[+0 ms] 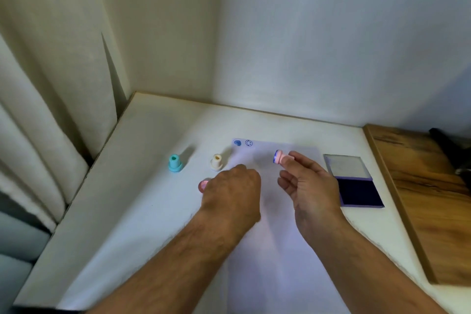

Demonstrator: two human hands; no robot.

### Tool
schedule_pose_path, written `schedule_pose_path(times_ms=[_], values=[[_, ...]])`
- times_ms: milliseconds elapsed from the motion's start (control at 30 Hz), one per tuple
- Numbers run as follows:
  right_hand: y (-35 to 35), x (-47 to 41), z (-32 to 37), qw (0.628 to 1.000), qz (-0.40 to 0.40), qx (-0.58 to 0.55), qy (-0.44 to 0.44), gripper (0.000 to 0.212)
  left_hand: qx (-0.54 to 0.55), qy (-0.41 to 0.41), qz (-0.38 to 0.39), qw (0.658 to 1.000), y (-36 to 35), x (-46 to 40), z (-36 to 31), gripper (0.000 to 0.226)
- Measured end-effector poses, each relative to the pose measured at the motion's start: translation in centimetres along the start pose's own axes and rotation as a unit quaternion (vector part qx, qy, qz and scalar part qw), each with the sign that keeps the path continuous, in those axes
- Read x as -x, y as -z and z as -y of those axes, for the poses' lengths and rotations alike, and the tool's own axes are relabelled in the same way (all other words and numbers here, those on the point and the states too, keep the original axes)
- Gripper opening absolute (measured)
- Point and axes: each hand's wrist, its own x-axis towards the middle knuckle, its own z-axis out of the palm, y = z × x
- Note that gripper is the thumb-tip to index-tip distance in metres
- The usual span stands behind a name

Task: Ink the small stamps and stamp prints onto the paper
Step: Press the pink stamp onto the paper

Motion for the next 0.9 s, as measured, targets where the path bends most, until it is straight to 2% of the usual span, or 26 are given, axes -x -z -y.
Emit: schedule_pose_path(times_ms=[100, 200, 333, 433, 500, 633, 800, 900], values=[[0.5, 1.2, 0.6, 0.999, 0.024, -0.013, -0.022, 0.019, 0.035, 0.005, -0.027, 0.999, 1.2, -0.1, 0.5, 0.059], [0.9, 2.1, 0.7, 0.998, 0.049, -0.022, -0.041, 0.017, 0.06, 0.036, -0.076, 0.995, 2.3, 0.2, 1.8, 0.044], [1.2, 2.4, -0.2, 0.994, 0.084, -0.016, -0.067, 0.018, -0.021, 0.094, -0.067, 0.993, 2.0, 0.5, 4.0, 0.03], [1.2, 2.5, -1.2, 0.991, 0.115, 0.004, -0.075, 0.011, -0.016, 0.121, -0.062, 0.991, 1.2, 0.6, 5.5, 0.023], [1.2, 2.4, -1.9, 0.988, 0.135, 0.025, -0.075, 0.007, -0.004, 0.121, -0.066, 0.99, 1.0, 0.3, 6.0, 0.026], [0.7, 2.3, -2.9, 0.981, 0.172, 0.024, -0.089, 0.014, 0.013, 0.124, -0.049, 0.991, 0.9, -0.3, 7.0, 0.04], [0.2, 2.1, -3.5, 0.979, 0.185, 0.045, -0.068, 0.013, 0.005, 0.102, -0.041, 0.994, 0.0, -0.8, 7.5, 0.052], [0.0, 2.0, -3.6, 0.98, 0.183, 0.048, -0.061, 0.013, -0.001, 0.099, -0.045, 0.994, -0.2, -0.9, 7.5, 0.049]])
